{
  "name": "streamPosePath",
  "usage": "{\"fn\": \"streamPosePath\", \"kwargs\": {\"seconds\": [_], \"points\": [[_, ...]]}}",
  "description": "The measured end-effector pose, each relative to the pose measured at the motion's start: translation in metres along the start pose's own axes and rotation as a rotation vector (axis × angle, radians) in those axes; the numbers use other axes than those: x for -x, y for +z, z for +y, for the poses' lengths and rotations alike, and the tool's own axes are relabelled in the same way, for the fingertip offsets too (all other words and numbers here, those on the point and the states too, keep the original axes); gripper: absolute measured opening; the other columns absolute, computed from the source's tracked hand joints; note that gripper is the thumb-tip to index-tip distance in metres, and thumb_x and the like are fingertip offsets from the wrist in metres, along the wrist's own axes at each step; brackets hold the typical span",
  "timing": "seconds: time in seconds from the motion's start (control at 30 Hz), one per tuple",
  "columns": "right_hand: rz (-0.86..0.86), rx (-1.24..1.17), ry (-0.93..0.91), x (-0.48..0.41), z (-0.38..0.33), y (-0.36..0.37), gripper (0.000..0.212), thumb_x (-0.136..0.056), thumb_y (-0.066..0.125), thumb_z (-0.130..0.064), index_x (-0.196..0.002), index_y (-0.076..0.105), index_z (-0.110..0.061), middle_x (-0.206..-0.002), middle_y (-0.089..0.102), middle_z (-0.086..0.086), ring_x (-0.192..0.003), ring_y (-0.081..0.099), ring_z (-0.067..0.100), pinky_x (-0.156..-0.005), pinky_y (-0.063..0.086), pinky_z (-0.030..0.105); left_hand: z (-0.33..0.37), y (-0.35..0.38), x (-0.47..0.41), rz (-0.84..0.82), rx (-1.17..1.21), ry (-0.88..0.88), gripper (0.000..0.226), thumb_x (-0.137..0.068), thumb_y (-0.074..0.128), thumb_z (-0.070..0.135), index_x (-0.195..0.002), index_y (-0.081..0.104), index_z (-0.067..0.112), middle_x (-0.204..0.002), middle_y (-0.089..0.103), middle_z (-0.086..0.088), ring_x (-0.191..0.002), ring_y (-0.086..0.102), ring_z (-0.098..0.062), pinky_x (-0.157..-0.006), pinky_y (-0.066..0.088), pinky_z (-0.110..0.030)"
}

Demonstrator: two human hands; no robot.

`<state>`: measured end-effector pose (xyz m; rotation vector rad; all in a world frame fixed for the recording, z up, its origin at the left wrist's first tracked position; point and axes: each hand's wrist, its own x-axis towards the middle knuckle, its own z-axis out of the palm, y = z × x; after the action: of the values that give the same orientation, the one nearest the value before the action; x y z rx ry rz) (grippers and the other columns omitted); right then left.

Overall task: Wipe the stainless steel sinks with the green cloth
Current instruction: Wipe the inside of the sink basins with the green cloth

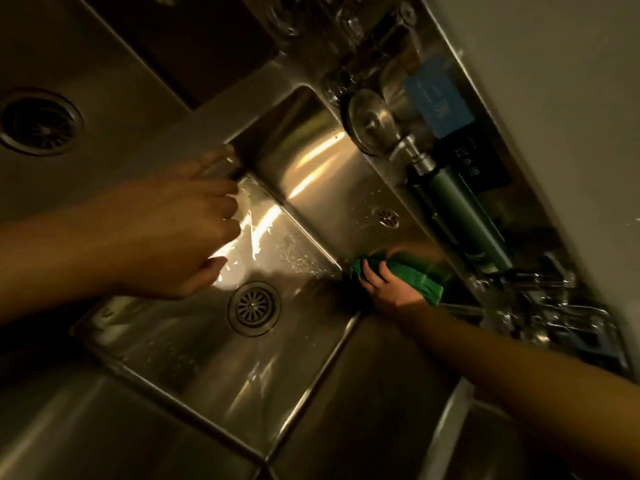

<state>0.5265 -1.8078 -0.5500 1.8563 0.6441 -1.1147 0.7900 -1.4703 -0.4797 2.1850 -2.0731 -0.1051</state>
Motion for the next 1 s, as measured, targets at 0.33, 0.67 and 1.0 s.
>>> {"fn": "streamPosePath", "kwargs": {"seconds": [0.33, 0.67, 1.0], "points": [[0.032, -0.085, 0.043, 0.069, 0.054, -0.058, 0.043, -0.1, 0.051, -0.021, -0.143, 0.056, -0.02, -0.166, 0.015, 0.022, -0.149, 0.012, 0.053, -0.112, 0.029, 0.065, -0.003, 0.007, 0.001, 0.047, 0.0, 0.003, 0.044, -0.081, 0.049, 0.05, -0.08, 0.075, 0.015, -0.076, 0.065, -0.008, -0.091, 0.067, -0.036, -0.127, -0.002, -0.053], [0.358, 0.027, 0.227, -0.007, 0.127, -0.164, 0.041, -0.096, 0.049, -0.025, -0.133, 0.066, -0.019, -0.16, 0.033, 0.019, -0.145, 0.025, 0.052, -0.111, 0.03, 0.061, -0.002, 0.003, 0.001, 0.084, -0.056, 0.005, 0.045, -0.081, 0.046, 0.047, -0.074, 0.075, 0.013, -0.07, 0.064, -0.009, -0.079, 0.066, -0.034, -0.128, -0.007, -0.047], [0.312, 0.046, 0.243, -0.093, 0.107, -0.152, 0.057, -0.086, 0.07, -0.034, -0.139, 0.057, -0.018, -0.157, 0.036, 0.02, -0.145, 0.023, 0.051, -0.109, 0.03, 0.062, -0.001, 0.0, 0.003, 0.05, -0.054, -0.028, 0.043, -0.082, 0.045, 0.045, -0.073, 0.073, 0.014, -0.073, 0.066, -0.009, -0.088, 0.067, -0.032, -0.129, 0.002, -0.052]]}}
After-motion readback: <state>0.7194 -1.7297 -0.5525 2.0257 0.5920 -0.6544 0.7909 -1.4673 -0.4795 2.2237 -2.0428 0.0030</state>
